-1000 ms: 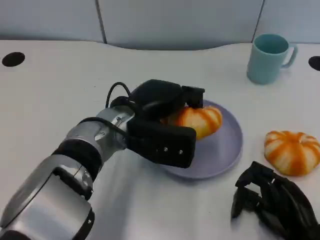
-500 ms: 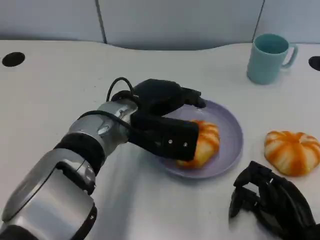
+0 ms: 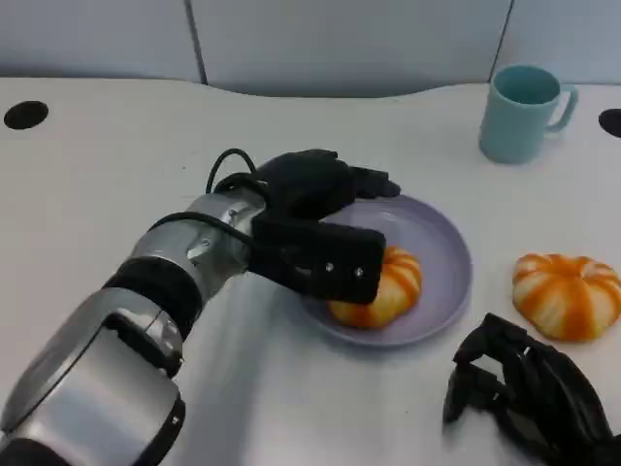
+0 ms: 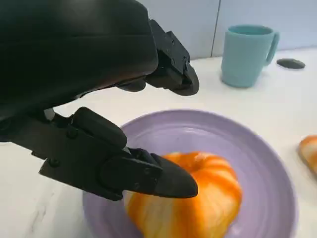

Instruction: Grasp the bread from the table and place it into the plate.

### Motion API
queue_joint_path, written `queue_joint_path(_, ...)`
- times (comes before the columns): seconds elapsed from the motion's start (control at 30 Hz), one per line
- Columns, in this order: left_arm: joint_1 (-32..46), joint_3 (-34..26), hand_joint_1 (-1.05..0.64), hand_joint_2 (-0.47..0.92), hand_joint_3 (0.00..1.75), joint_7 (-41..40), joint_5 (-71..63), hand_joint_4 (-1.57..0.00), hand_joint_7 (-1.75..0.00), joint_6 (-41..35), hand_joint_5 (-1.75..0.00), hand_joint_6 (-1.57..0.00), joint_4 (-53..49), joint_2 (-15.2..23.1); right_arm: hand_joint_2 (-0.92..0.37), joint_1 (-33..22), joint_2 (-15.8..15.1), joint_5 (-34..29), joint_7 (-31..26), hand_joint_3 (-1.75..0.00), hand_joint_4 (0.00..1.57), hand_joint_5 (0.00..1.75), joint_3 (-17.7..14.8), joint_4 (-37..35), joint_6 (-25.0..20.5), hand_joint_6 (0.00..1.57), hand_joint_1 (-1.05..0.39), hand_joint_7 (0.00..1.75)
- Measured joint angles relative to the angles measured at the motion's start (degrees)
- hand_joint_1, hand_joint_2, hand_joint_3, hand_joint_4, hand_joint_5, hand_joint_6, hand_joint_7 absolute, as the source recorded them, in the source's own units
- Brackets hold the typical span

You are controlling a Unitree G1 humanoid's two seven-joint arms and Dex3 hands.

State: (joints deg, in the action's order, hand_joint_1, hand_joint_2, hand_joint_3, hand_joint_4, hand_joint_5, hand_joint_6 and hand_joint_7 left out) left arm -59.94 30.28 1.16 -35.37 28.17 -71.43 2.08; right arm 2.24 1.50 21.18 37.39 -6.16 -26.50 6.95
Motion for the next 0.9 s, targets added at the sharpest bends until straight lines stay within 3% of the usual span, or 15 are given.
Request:
queue_joint_path(0.2, 2.49, -6.13, -0.79, 0.92, 0.24, 4.16, 6.98, -0.01, -0.11, 2.89, -0.44, -0.32, 2.4, 2.43, -0.92, -0.4, -0.06, 0.51, 0.04, -0.31, 0.65, 1.72, -0.03, 0.8, -0.94, 0.63, -0.57, 1.38)
queue_joint_path(0.27, 3.76, -7.4, -0.71, 0.92, 0.21, 5.75, 8.53, -0.12, -0.12, 3.43, -0.51, -0.35, 2.87, 2.65, -0.92, -0.36, -0.03, 0.49, 0.04, -0.33, 0.64, 1.72, 0.05, 1.21, -1.08, 0.63, -0.56, 1.39)
queue_joint_path(0.57, 15.69, -22.71, -0.72, 0.92, 0.21, 22.64, 30.53, -0.23, -0.11, 9.54, -0.58, -0.38, 9.34, 4.28, -0.92, -0.55, -0.38, 0.46, -0.13, -0.33, 0.64, 1.74, -0.17, 1.39, -1.04, 0.62, -0.57, 1.4)
queue_joint_path(0.73, 17.34, -24.47, -0.72, 0.92, 0.21, 25.85, 32.83, -0.23, -0.1, 9.46, -0.58, -0.39, 11.09, 4.47, -0.92, -0.49, -0.44, 0.46, -0.13, -0.33, 0.64, 1.73, -0.17, 1.29, -1.03, 0.63, -0.58, 1.39)
queue_joint_path(0.77, 17.35, -24.57, -0.69, 0.92, 0.23, 25.93, 32.87, -0.4, -0.16, 9.45, -0.69, -0.52, 11.36, 4.43, -0.92, -0.49, -0.45, 0.46, -0.13, -0.34, 0.63, 1.73, -0.17, 1.27, -1.03, 0.62, -0.56, 1.39)
queue_joint_path(0.9, 26.53, -32.33, -0.66, 0.92, 0.25, 34.01, 49.79, -0.57, -0.22, 3.31, -0.81, -0.68, 22.61, 0.97, -0.92, -0.26, -0.69, 0.45, -0.04, -0.34, 0.62, 1.73, -0.19, 0.93, -0.83, 0.62, -0.57, 1.39)
